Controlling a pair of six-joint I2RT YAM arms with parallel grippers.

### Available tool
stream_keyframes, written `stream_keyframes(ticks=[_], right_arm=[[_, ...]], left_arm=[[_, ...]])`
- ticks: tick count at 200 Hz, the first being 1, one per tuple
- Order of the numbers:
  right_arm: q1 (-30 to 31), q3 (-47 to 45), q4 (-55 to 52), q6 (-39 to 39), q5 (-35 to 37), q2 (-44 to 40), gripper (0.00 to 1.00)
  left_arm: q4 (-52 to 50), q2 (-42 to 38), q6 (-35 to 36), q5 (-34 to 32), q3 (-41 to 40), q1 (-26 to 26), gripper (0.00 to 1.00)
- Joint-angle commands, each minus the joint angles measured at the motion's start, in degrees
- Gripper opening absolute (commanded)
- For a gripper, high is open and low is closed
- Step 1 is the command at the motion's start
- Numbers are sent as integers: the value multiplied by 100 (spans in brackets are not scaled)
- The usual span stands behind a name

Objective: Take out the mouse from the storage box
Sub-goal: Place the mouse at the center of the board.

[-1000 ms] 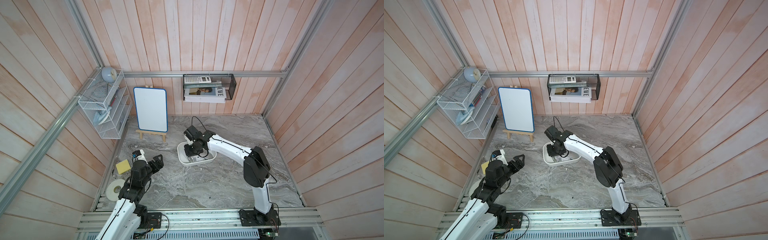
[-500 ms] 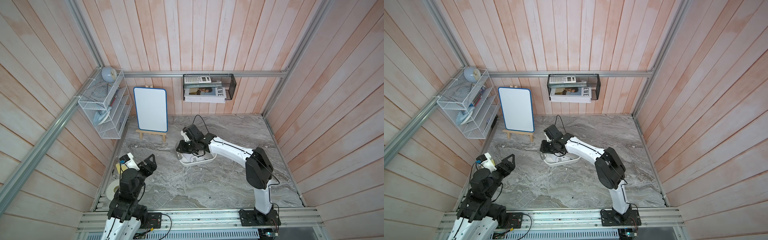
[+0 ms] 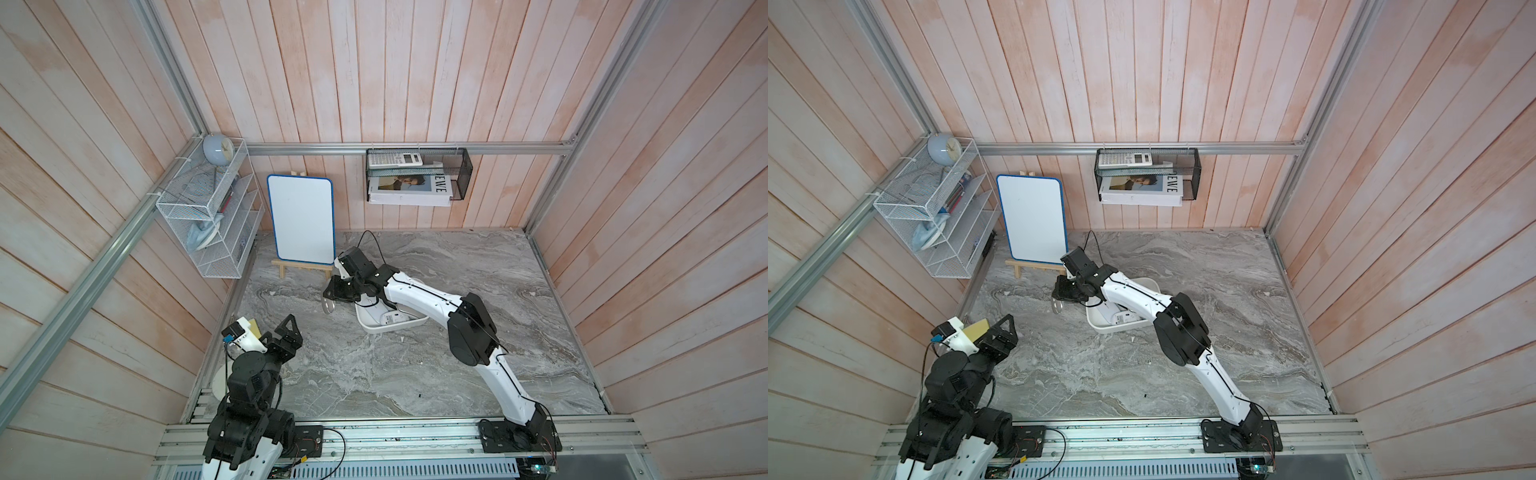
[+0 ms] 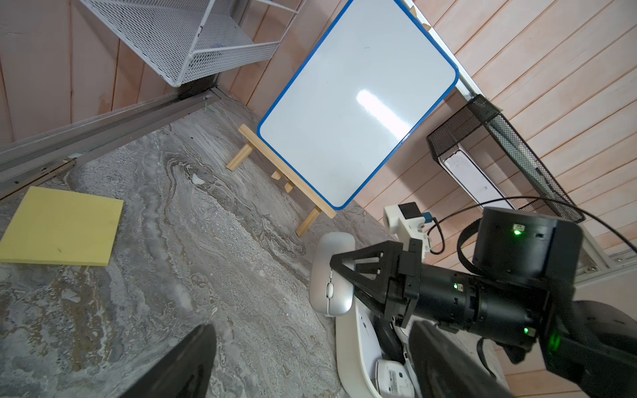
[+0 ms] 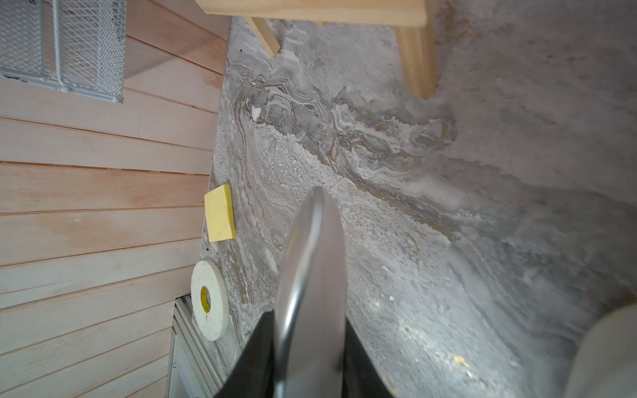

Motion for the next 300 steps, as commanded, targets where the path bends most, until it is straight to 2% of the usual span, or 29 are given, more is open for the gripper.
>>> stream_keyframes(ticks=[1,55,123,156,215,237,300], right_arm=[[87,587,-432,74,-105,363,18],[162,1403,-705,185,-160,1121,18],[165,1287,-798,188,-73,1270,21],[157,924,-666,318,18,1123,30],[112,559,-608,347,165,909,37],[105,430,-602,290,264,774,45],[105,405,-791,-52,517,386,59]], left_arm=[[-81,-59,148,-92,150,29,93],[-11,-54,166,-72,120,26,95],[42,-40,175,-83,82,23,97],[5,-38,175,-97,90,29,97],[-39,-78,149,-107,99,22,97],[-54,-72,140,-107,99,24,97],[-37,-43,79,-33,108,22,97]])
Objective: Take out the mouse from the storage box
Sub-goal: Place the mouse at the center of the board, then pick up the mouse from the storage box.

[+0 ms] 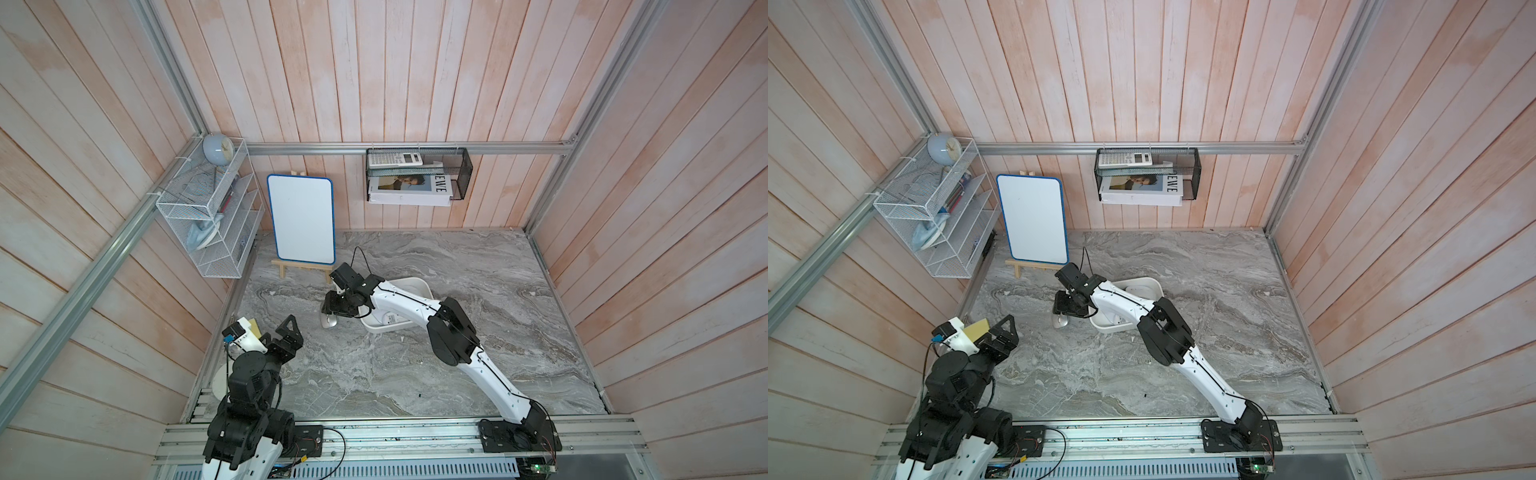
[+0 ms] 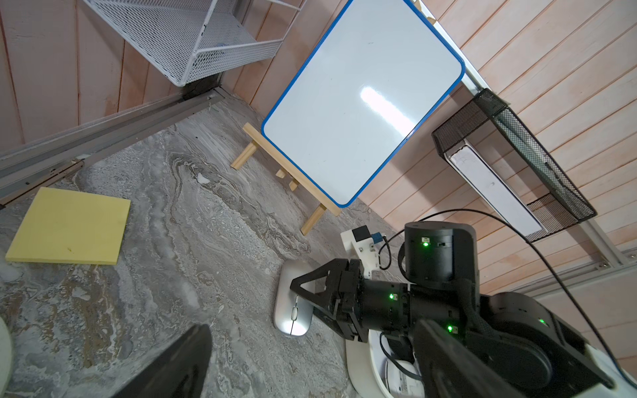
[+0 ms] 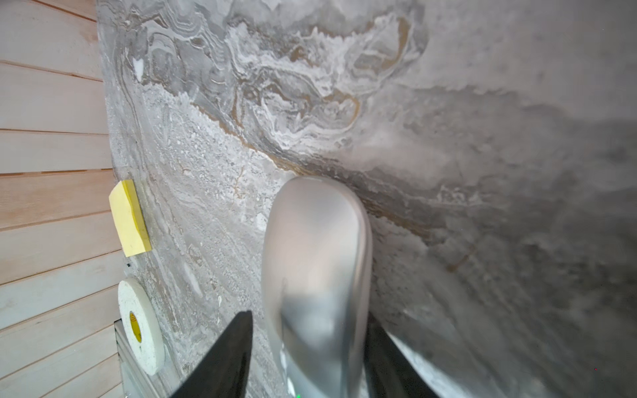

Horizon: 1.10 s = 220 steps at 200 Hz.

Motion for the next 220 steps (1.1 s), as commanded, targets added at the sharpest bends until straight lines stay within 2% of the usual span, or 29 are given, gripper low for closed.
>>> stream_keyframes(ticks=[1,43,74,96,144,161,192,220], right_arm=[[-27,-32,-197,-239,220,-442,59],[-20,-23,-642,-589,557,-795,68],[-52,-490,-960,-1139,1111,-1579,70],[-196,-1647,-670,-1347,1428,-2549,72],[-812,-4609,125,-1262,1729,-4761,74],[-1029,-5486,283,-1315,1867,-5471,76],[-1309,-7122,807,-1286,2420,-6688,78],[-1573,-8103,983,-1382,2587,-7661,80]], left_arm=[[35,-32,19,-29,117,26,97],[45,145,-75,74,177,23,97],[88,519,-138,330,281,28,98],[189,1068,-189,725,410,21,98],[620,2545,-525,1813,722,-18,98],[696,3109,-496,1907,960,-331,98],[598,4176,-363,1200,1621,-1530,99],[801,5112,-448,1137,2049,-2023,99]])
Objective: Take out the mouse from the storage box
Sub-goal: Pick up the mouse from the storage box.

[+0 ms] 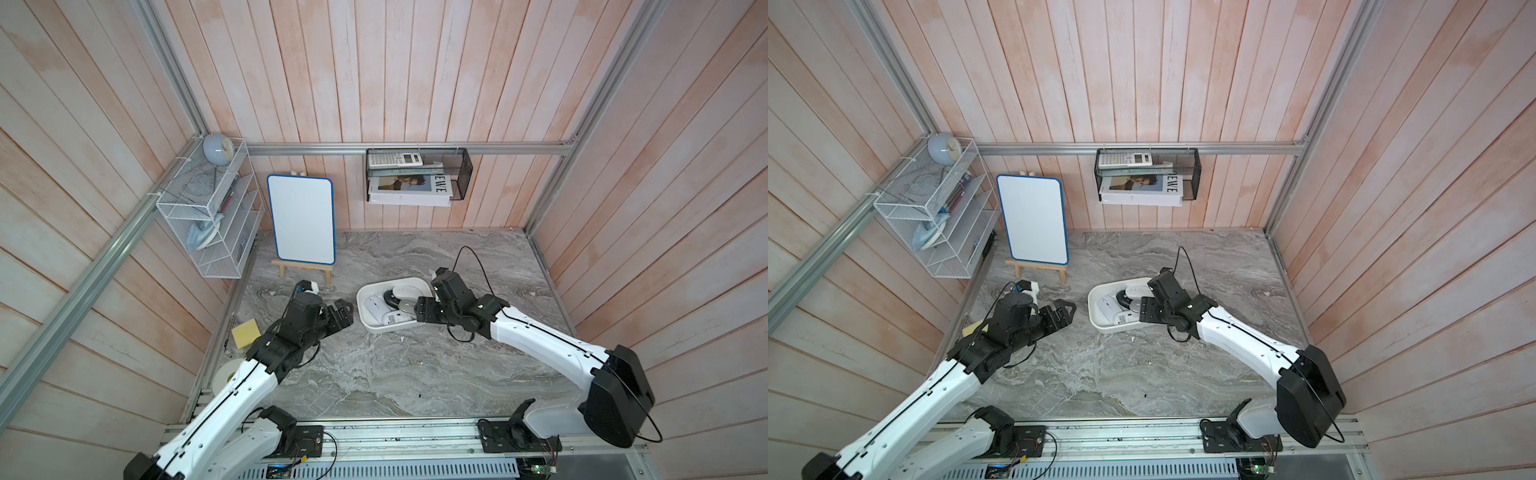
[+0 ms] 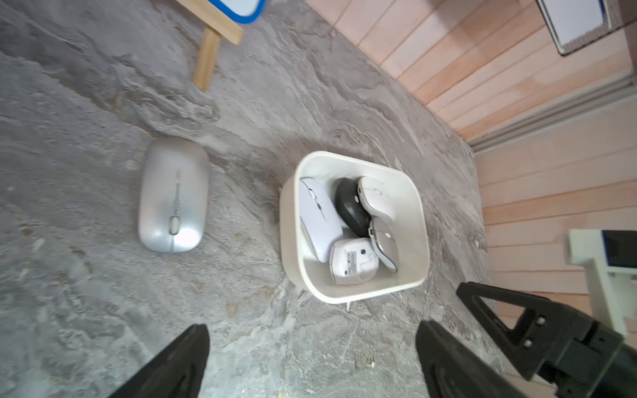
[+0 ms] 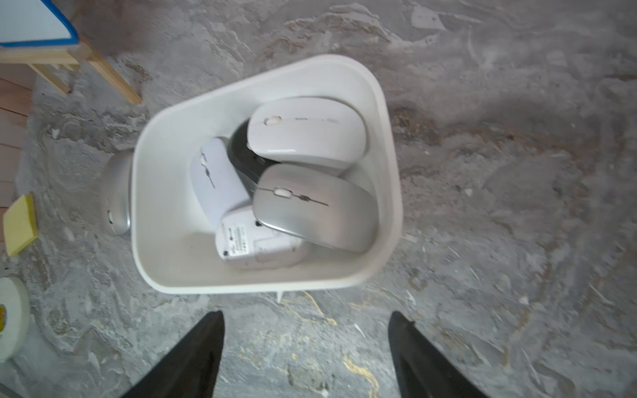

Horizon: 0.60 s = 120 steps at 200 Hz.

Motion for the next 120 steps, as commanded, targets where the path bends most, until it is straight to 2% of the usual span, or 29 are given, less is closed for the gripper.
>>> stream_keyframes(ticks=[1,54,120], right_arm=[[-210,-553,326,-142,407,-646,80],[-609,-1410,393,-370,424,-1805,81],[-823,-1968,288,-647,603,-2515,84]], left_arm=[[191,617,-17,-224,400,-298,99],[389,2522,-168,57,1376,-760,95],[1046,4030,-582,576,2176,-806,84]])
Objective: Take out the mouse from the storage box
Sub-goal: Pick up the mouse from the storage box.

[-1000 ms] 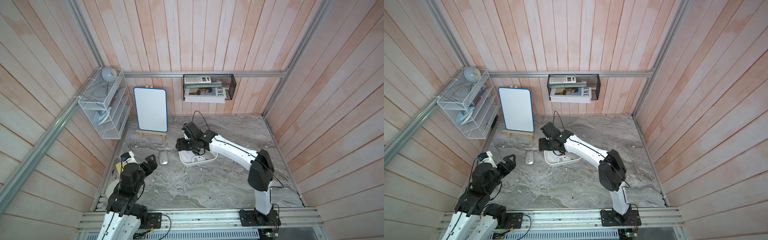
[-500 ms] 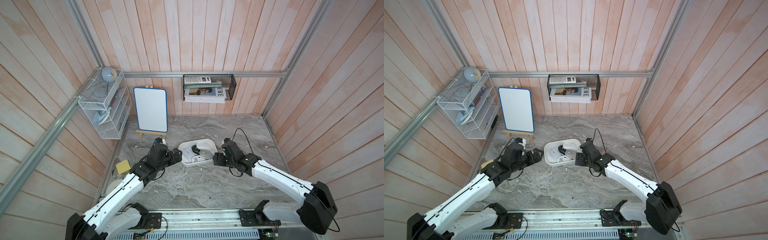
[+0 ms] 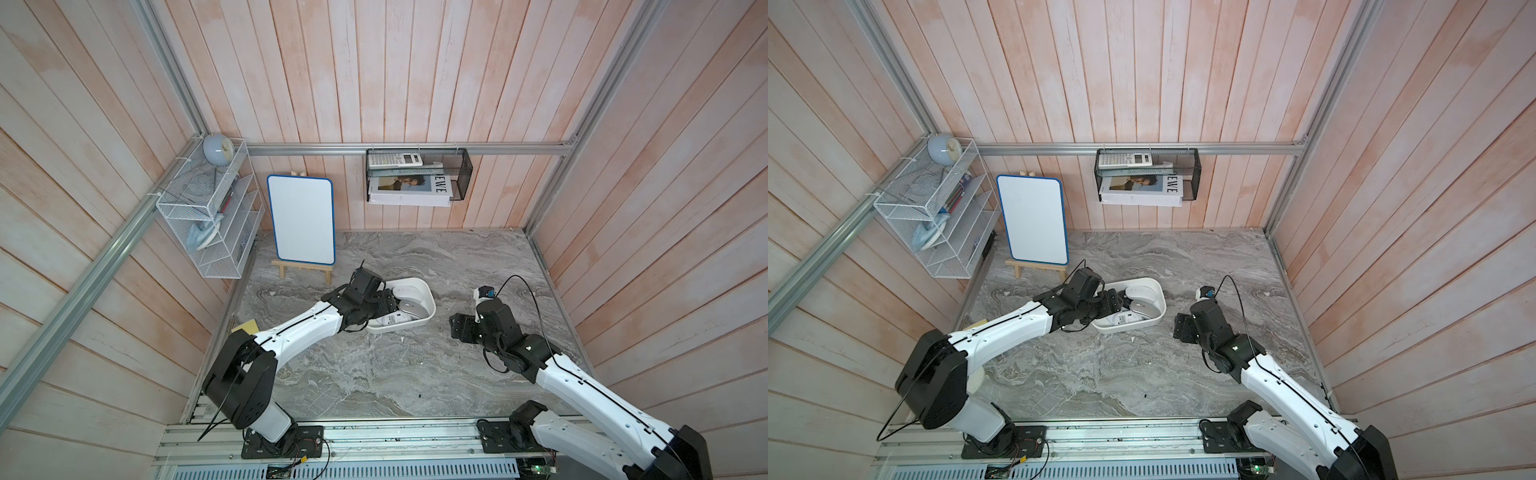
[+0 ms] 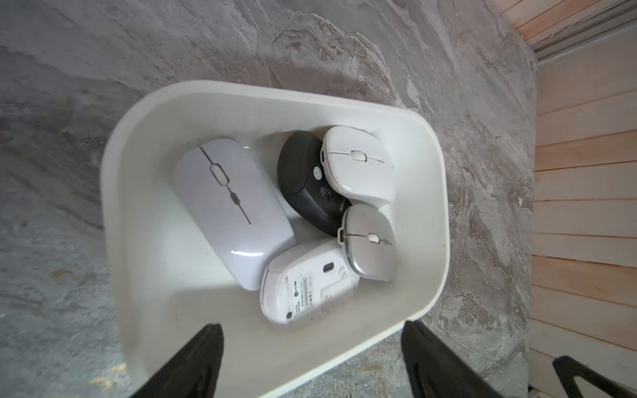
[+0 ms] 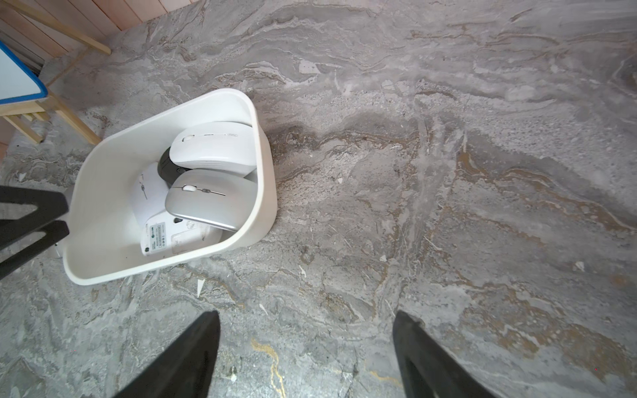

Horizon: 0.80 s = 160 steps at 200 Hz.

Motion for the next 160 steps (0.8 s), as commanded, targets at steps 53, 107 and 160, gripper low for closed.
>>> stream_keyframes(ticks=[53,107,160], right_arm=[[-256,-480,2,-240,141,-393,84],[-389,-613,73,-289,77,-403,85],[-451,-692,106,-267,25,-420,85]], left_arm=[[596,1063,-366,544,771,-69,74],[669,1488,-434,701,1017,-181,66],[664,1721,-522,624,1090,-219,62]])
